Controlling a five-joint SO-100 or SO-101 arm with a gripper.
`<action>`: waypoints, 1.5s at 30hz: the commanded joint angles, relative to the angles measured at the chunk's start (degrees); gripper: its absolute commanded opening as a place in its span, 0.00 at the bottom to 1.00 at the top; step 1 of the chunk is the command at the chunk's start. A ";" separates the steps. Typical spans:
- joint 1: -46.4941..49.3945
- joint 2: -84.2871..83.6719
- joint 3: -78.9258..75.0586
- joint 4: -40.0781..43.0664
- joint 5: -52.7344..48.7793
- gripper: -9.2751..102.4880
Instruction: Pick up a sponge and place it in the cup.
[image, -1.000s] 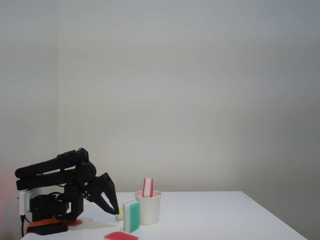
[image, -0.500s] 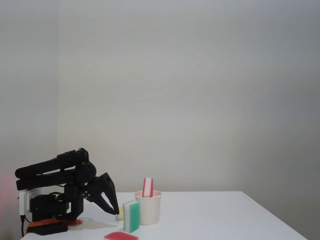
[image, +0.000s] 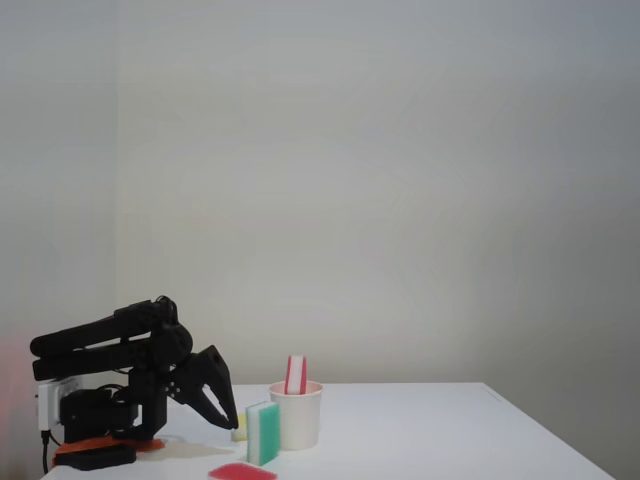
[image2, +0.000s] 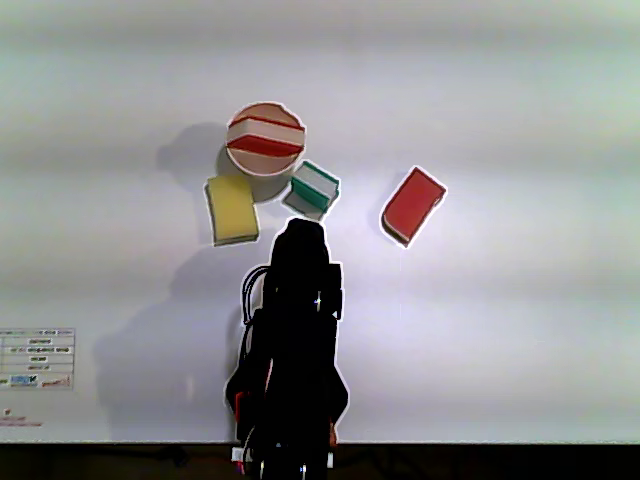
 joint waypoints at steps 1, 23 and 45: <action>0.44 0.35 -0.26 4.75 0.88 0.08; 0.44 0.35 -0.26 4.75 0.88 0.08; 0.44 0.35 -0.26 4.75 0.88 0.08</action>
